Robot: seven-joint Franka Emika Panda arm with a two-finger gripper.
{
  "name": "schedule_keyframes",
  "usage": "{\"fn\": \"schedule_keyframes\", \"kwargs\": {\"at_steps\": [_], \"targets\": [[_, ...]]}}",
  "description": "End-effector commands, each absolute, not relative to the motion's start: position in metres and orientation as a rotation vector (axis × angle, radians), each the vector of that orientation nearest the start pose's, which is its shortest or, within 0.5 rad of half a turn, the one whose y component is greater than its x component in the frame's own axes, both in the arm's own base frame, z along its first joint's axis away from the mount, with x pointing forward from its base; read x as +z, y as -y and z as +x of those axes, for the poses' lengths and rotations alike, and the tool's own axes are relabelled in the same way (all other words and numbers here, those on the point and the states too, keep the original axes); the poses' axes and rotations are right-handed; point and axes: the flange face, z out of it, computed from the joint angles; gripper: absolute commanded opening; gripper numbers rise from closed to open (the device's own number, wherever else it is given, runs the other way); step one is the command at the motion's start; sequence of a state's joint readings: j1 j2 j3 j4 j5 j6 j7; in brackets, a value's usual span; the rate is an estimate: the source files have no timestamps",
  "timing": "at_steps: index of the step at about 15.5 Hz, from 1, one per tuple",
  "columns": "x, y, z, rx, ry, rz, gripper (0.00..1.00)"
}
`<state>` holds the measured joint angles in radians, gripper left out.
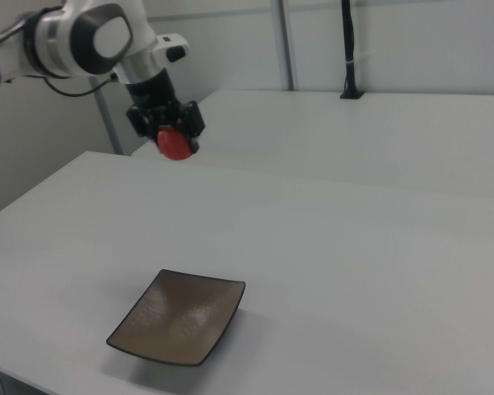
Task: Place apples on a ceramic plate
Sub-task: 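Lift the apple and carry it over the brown ceramic plate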
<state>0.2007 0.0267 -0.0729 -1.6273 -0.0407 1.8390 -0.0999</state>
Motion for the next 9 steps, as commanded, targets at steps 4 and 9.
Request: {"fn": "schedule_keyframes", "kwargs": {"at_steps": [4, 9], "targets": [[0.591, -0.059, 0.503, -0.118, 0.500, -3.087, 0.58], [0.549, -0.058, 0.477, 0.020, 0.606, -3.046, 0.58]]}}
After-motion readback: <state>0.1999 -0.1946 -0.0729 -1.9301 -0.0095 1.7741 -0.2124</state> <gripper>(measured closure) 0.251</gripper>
